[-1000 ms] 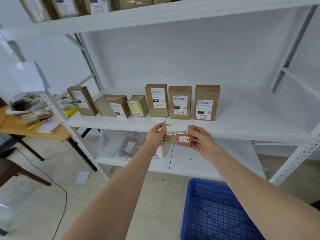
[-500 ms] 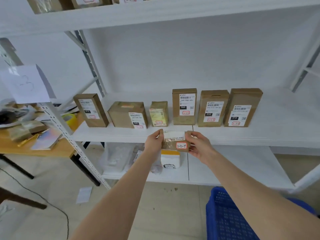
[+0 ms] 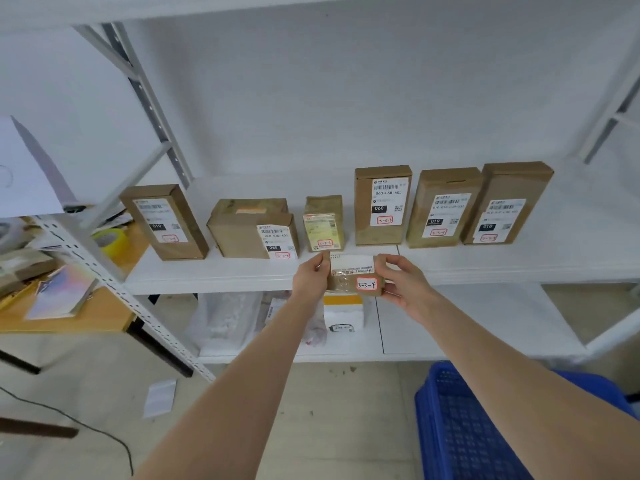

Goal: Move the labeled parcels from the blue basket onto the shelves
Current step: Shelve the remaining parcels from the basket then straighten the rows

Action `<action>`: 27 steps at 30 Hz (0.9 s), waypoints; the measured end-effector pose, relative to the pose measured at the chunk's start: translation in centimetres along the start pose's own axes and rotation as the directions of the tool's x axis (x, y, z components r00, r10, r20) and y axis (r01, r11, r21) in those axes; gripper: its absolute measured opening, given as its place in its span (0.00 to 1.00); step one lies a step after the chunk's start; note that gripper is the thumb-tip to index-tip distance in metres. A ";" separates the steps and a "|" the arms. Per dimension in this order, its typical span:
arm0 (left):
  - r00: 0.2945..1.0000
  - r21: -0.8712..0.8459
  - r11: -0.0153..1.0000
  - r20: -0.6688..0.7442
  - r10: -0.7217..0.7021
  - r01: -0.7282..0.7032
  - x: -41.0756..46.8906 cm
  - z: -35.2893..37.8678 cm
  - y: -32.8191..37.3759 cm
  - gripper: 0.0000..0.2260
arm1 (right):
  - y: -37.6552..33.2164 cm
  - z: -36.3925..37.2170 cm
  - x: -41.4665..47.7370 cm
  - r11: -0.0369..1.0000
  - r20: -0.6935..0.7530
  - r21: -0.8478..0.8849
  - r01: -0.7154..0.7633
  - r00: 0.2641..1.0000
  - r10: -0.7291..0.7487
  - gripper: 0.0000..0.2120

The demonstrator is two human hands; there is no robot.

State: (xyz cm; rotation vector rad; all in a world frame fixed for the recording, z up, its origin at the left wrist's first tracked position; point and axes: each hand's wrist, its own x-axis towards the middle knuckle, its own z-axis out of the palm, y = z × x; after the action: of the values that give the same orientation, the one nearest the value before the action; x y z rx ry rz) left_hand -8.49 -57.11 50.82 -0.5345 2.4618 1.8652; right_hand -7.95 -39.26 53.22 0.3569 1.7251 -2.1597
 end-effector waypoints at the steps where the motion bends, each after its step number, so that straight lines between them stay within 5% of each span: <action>1: 1.000 -0.002 1.000 -0.009 -0.008 0.008 0.2 -0.1 0.0 0.15 | 0.0 0.1 0.4 1.000 0.010 0.000 0.001 1.000 -0.001 0.10; 15: 0.998 -0.135 0.988 0.015 -0.067 0.068 5.4 -1.4 -1.0 0.13 | 0.4 2.9 7.7 0.993 0.014 -0.115 0.013 1.000 -0.011 0.18; 27: 0.990 -0.142 0.980 -0.011 -0.140 0.137 10.3 -3.5 -2.6 0.14 | 0.9 5.8 11.4 0.979 -0.166 -0.204 0.012 0.985 -0.046 0.25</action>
State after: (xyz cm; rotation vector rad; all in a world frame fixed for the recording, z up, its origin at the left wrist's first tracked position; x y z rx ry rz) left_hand -16.80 -63.72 47.28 -0.7135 2.2501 1.9971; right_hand -17.80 -46.36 49.05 0.4756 2.0352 -1.9992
